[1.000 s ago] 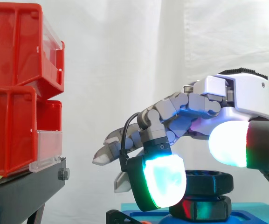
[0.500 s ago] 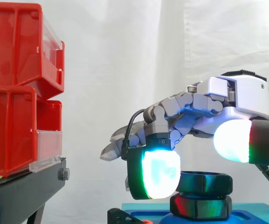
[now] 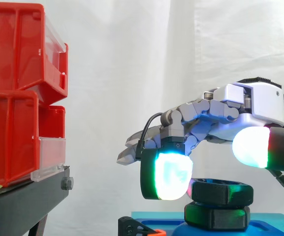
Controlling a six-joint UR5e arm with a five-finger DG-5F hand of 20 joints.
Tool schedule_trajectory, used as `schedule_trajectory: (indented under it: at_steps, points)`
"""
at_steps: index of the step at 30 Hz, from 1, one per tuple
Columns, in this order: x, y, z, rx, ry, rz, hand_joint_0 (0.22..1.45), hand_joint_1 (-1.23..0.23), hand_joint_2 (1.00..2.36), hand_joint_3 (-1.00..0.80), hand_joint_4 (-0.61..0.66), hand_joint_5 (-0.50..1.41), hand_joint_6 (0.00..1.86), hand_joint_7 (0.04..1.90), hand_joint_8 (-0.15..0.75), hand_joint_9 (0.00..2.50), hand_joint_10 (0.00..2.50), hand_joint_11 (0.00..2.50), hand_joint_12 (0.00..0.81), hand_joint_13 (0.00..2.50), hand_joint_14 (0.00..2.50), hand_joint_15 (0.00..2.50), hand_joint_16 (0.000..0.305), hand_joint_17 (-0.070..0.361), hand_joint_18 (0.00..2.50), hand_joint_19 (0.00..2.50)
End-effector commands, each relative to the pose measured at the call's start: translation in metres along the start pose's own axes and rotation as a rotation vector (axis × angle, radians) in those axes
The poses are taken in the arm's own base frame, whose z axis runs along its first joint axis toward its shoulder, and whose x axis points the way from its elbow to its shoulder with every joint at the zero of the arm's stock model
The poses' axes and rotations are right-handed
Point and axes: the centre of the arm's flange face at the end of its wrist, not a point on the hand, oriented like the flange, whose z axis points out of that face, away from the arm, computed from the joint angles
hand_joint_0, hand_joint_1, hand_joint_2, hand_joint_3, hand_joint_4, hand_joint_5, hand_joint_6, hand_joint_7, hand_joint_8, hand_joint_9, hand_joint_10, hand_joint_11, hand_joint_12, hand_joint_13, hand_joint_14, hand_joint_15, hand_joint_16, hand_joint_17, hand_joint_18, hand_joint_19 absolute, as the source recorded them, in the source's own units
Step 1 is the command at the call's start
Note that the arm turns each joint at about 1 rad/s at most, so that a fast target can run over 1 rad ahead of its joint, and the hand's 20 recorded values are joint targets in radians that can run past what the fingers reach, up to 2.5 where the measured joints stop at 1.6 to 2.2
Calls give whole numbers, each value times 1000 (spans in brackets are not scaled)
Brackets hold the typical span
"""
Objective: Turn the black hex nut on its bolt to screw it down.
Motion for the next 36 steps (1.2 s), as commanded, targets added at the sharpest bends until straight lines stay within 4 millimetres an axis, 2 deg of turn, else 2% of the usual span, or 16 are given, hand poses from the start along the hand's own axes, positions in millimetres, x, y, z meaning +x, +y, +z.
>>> schedule_trajectory:
  at_steps: [1,13,20,25,27,36]
  points:
    - [-1,-3,-4,-6,-1,-2,505,-307,1000,-500,160,-76,691,1237,258,874,7,140,264,483,0,0,44,99,259,236]
    - [-8,-19,-23,-26,-12,-22,504,-309,1000,-500,161,-75,685,1242,258,874,6,134,265,482,0,0,44,99,259,236]
    - [-23,-30,-31,-43,-24,-20,505,-309,1000,-500,166,-74,682,1241,258,876,5,135,266,482,0,0,44,99,259,239]
    - [-32,-32,-27,-47,-33,-15,504,-309,1000,-500,166,-73,661,1267,256,872,5,140,265,480,0,0,44,99,260,237]
    - [-38,-29,-20,-55,-45,-21,504,-309,1000,-500,169,-72,649,1282,257,869,5,129,265,481,0,0,44,99,259,236]
    - [-41,-23,-4,-57,-92,-53,503,-308,1000,-500,161,-62,554,1387,253,861,5,132,265,474,0,0,44,99,255,236]
